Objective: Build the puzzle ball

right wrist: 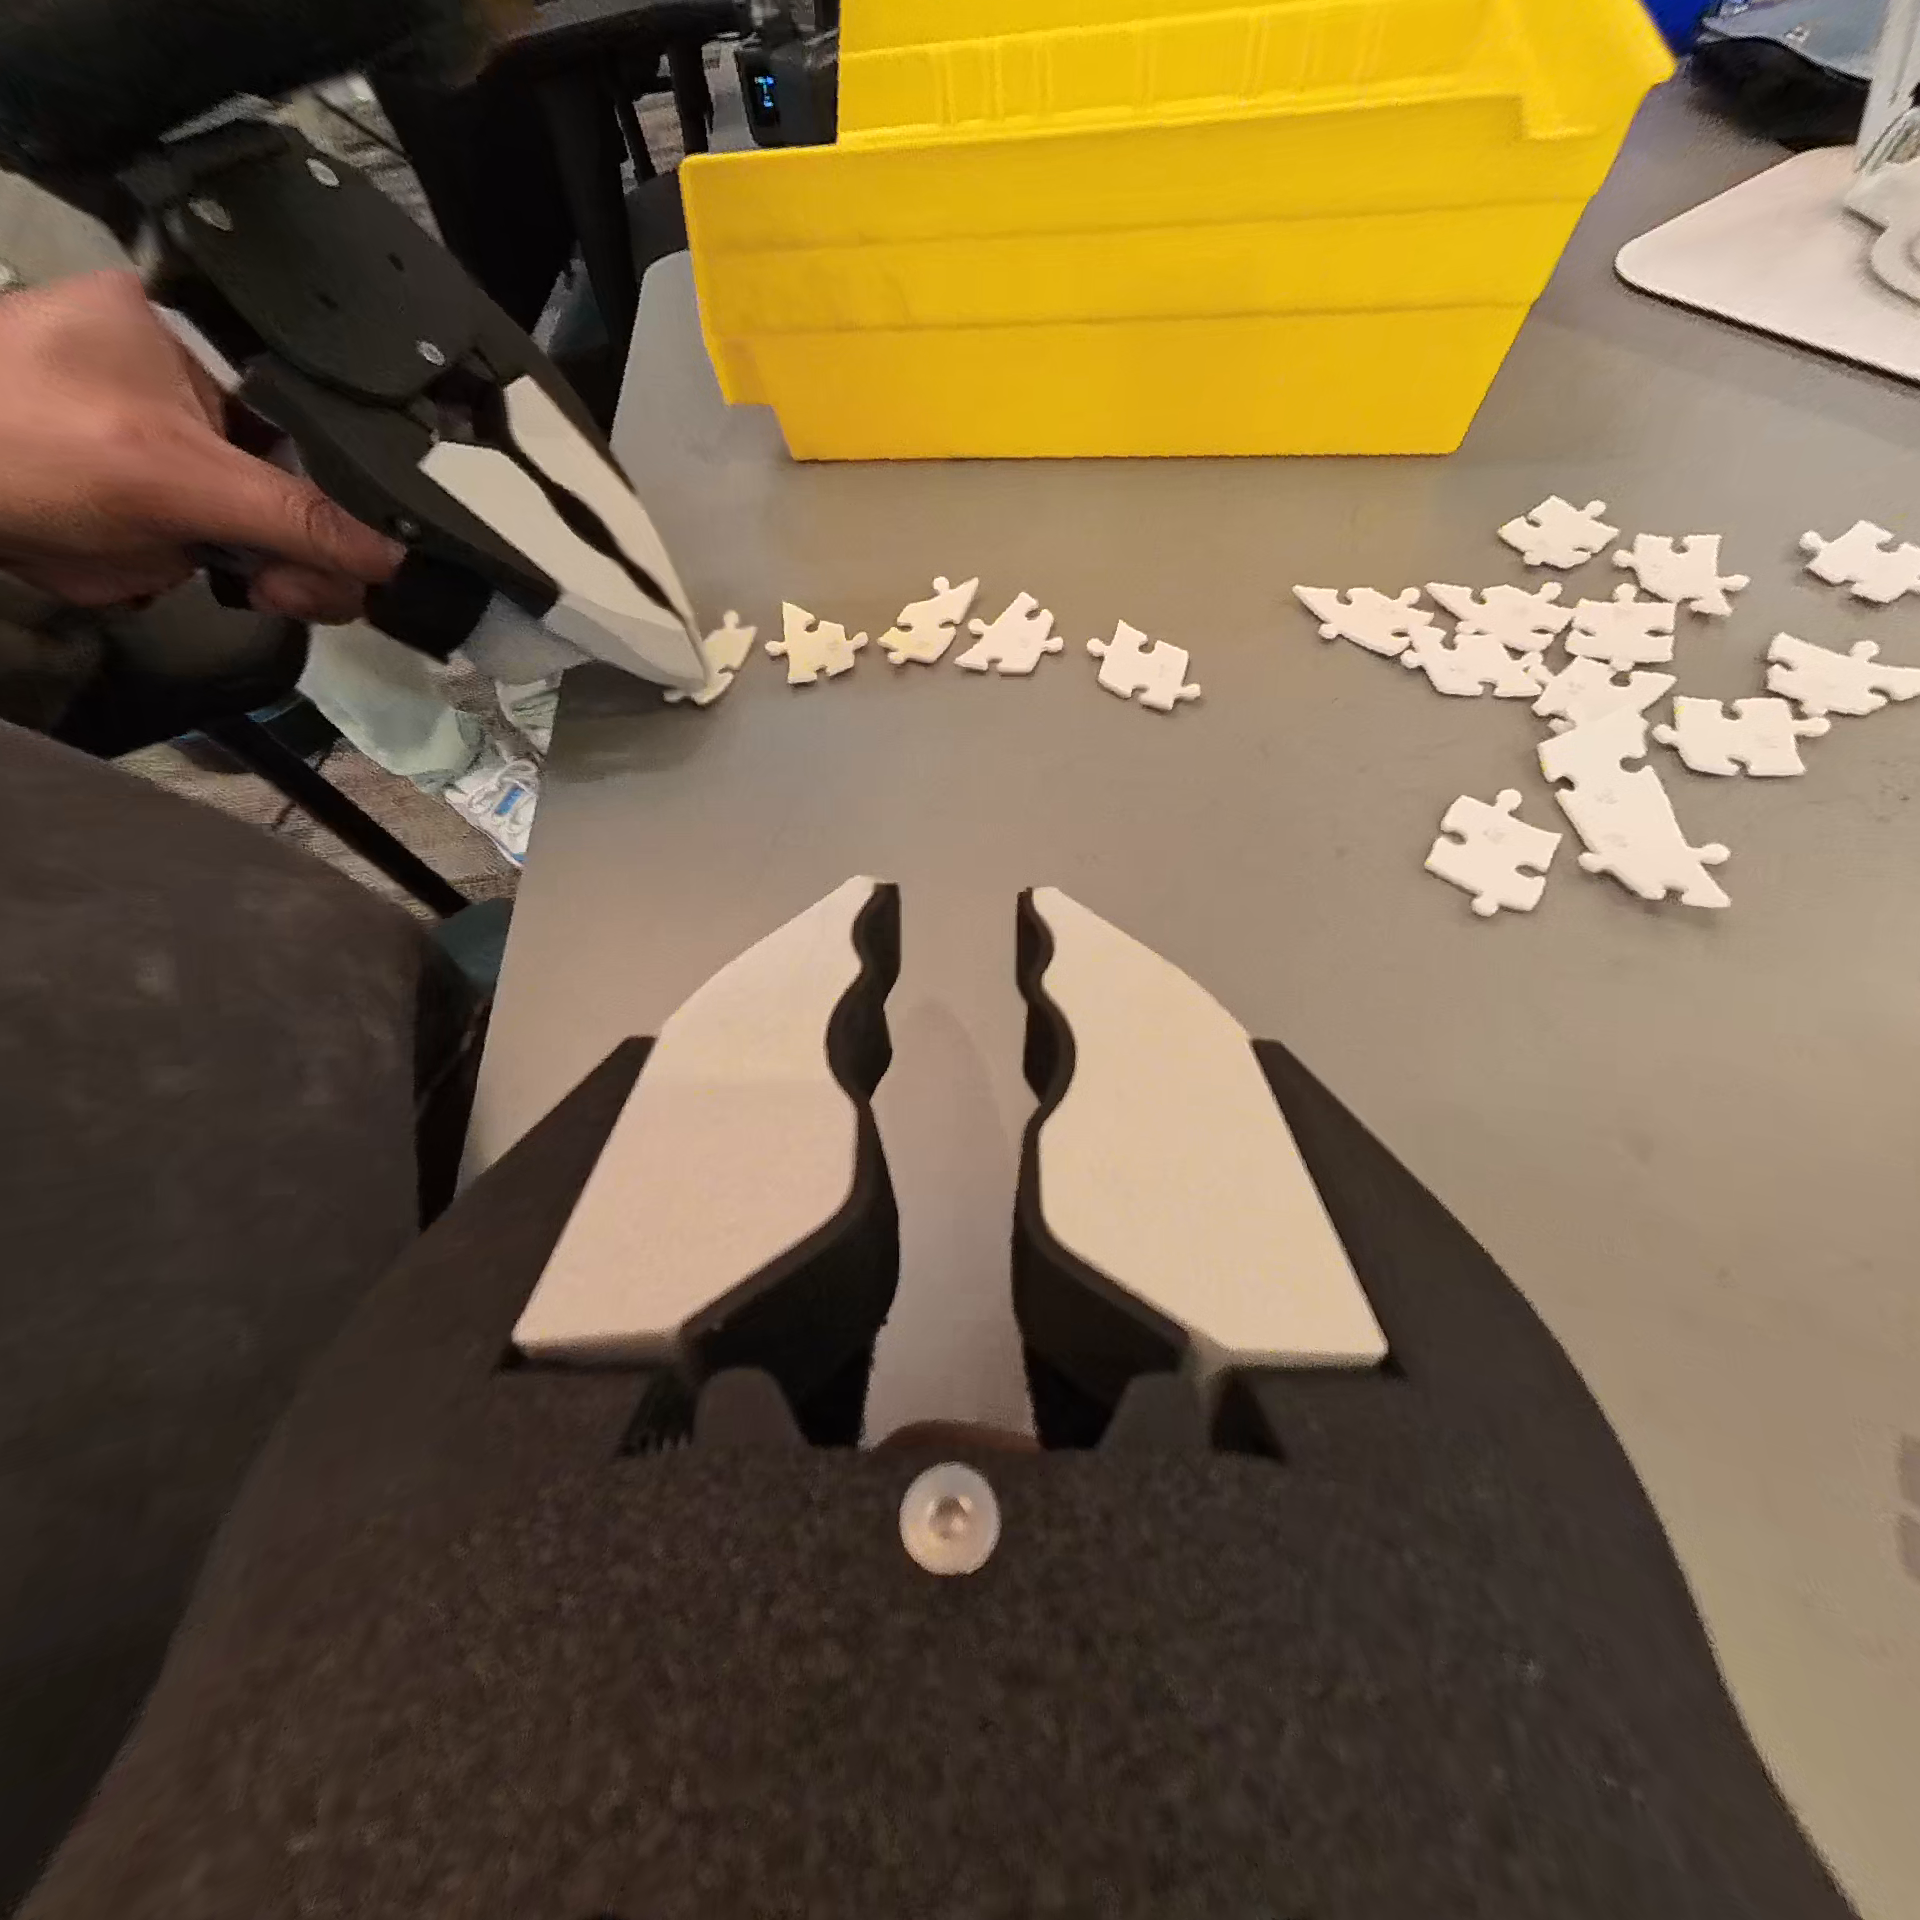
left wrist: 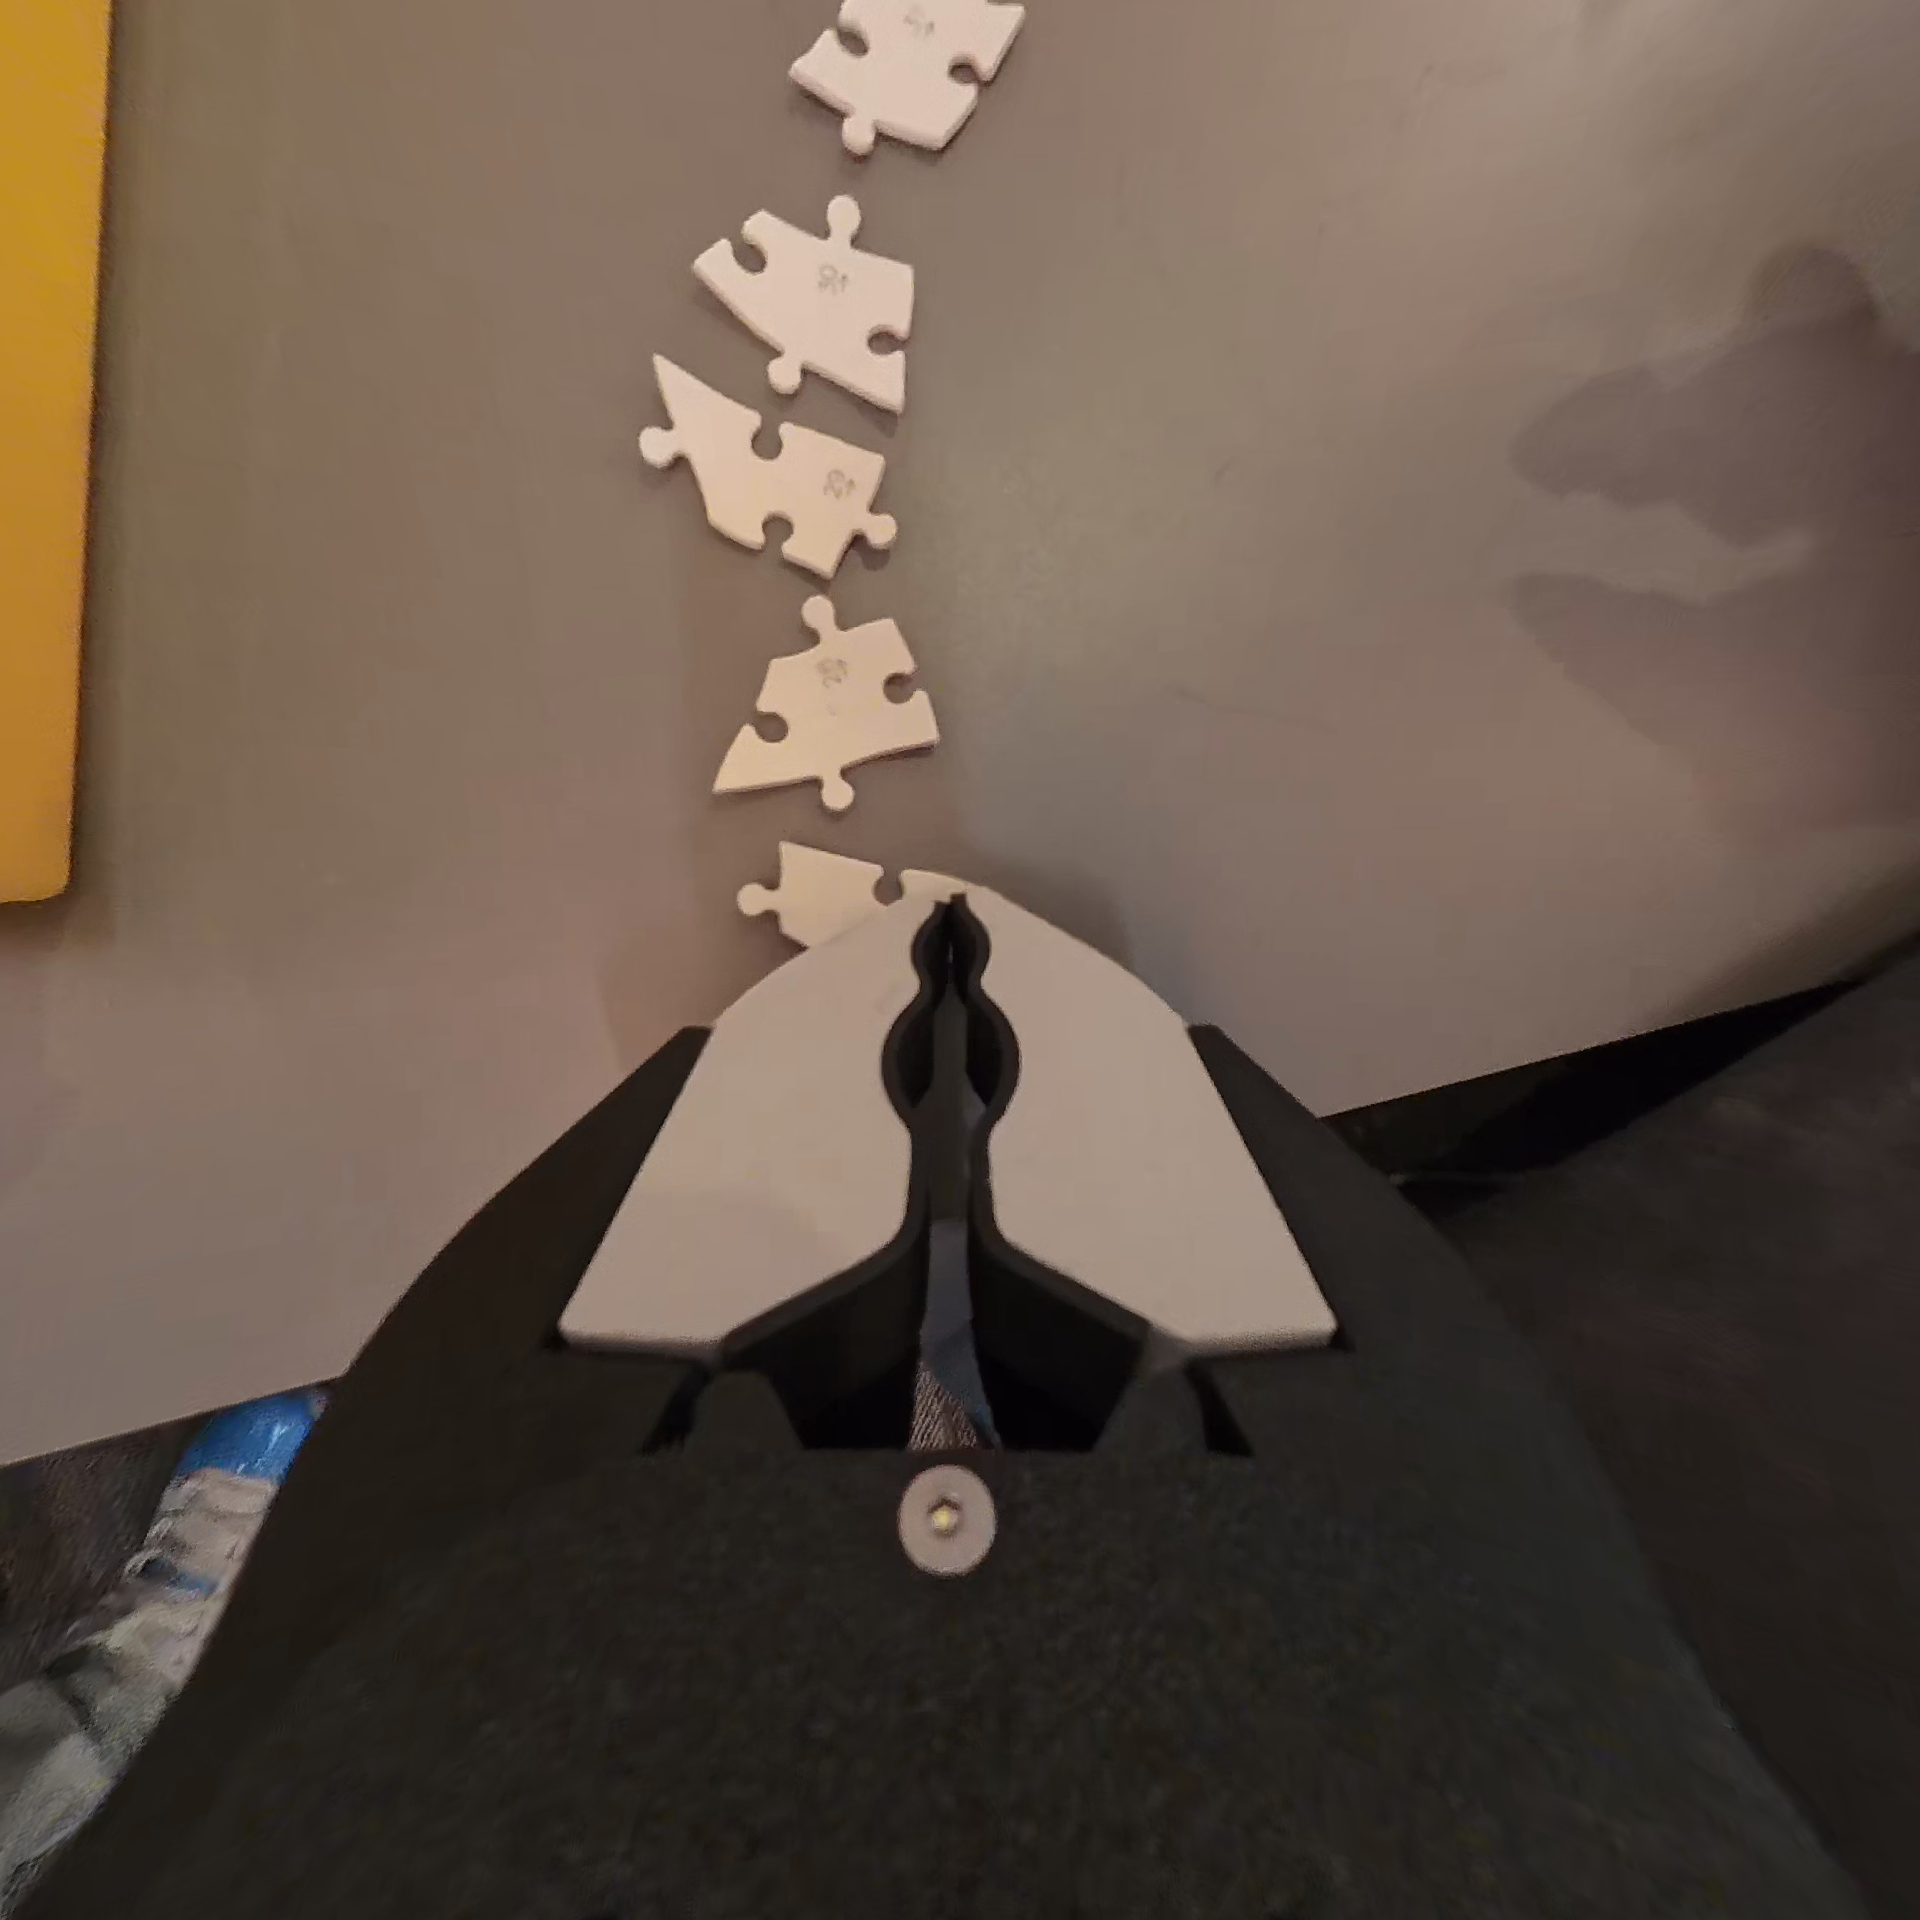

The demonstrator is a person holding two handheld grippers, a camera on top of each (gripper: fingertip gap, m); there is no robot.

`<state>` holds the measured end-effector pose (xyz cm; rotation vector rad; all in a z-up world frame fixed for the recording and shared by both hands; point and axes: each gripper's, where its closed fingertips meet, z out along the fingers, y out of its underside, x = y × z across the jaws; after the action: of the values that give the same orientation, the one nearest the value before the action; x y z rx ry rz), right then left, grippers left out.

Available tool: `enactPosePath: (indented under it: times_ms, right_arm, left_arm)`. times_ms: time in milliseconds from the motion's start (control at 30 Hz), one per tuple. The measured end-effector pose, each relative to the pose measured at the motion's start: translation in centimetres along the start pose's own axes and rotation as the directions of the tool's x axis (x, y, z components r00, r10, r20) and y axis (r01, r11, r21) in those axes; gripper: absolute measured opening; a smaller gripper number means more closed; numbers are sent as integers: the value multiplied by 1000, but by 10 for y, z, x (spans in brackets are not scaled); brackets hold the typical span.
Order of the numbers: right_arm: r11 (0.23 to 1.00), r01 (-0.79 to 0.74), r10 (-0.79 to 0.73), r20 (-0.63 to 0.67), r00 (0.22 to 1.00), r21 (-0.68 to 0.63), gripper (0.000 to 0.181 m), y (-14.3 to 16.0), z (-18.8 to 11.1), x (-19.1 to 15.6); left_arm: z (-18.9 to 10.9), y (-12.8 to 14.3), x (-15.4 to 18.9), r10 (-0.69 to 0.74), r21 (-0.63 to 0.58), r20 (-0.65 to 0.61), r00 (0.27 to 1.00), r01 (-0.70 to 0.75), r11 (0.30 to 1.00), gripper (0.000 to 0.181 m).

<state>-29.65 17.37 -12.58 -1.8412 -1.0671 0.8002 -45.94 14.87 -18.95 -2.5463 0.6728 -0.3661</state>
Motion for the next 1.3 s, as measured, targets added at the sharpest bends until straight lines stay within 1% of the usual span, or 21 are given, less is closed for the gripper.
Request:
enactPosePath:
  times_ms: [67, 133, 200, 300, 367, 400, 467, 567, 633, 767, 867, 967, 1067, 1300]
  right_arm:
    - [1000, 13, -13, -39, 999, 12, 22, -3, 8, 5]
    - [999, 15, -11, -78, 997, 50, 22, -10, 17, 11]
    - [996, 3, 7, -103, 995, 88, 22, -15, 25, 16]
    - [993, -9, 27, -157, 987, 116, 22, -20, 35, 26]
    - [993, -5, 26, -182, 983, 115, 21, -21, 42, 32]
    - [994, 3, 18, -198, 980, 108, 21, -21, 46, 35]
    - [994, 36, -12, -228, 974, 102, 19, -24, 51, 38]
    - [992, 74, -50, -222, 974, 100, 18, -28, 59, 35]
    - [995, 79, -64, -196, 979, 67, 19, -26, 66, 32]
    - [998, 45, -48, -97, 994, -32, 26, -15, 81, 26]
    - [997, 50, -55, -79, 995, -60, 25, -13, 86, 24]
    - [997, 45, -48, -46, 998, -68, 24, -13, 89, 21]
    - [996, 20, -23, -25, 999, -86, 24, -12, 93, 22]
    - [995, 19, -22, -27, 999, -100, 22, -10, 94, 22]
  left_arm:
    - [-5, -4, 3, -6, 45, -10, 1000, 6, 999, 0]
    - [-14, -12, -1, -12, 123, 13, 1000, 10, 992, 16]
    - [-28, -21, -11, -21, 214, 50, 999, 9, 977, 24]
    - [-53, -34, -32, -56, 401, 69, 996, 24, 916, 28]
    - [-65, -38, -41, -64, 498, 16, 998, 47, 866, 35]
    - [-68, -38, -46, -67, 517, -16, 998, 65, 853, 40]
    - [-69, -33, -57, -82, 533, -38, 996, 89, 841, 45]
    - [-64, -26, -75, -112, 532, -11, 994, 101, 841, 60]
    - [-65, -27, -83, -113, 554, 10, 994, 89, 828, 58]
    - [-80, -38, -91, -71, 653, 29, 997, 35, 757, 60]
    - [-85, -40, -93, -40, 679, 20, 999, 16, 734, 59]
    - [-88, -40, -96, -41, 689, 23, 999, 14, 724, 61]
    - [-87, -38, -103, -69, 679, 26, 997, 33, 734, 60]
    - [-85, -36, -107, -92, 668, -33, 995, 91, 738, 56]
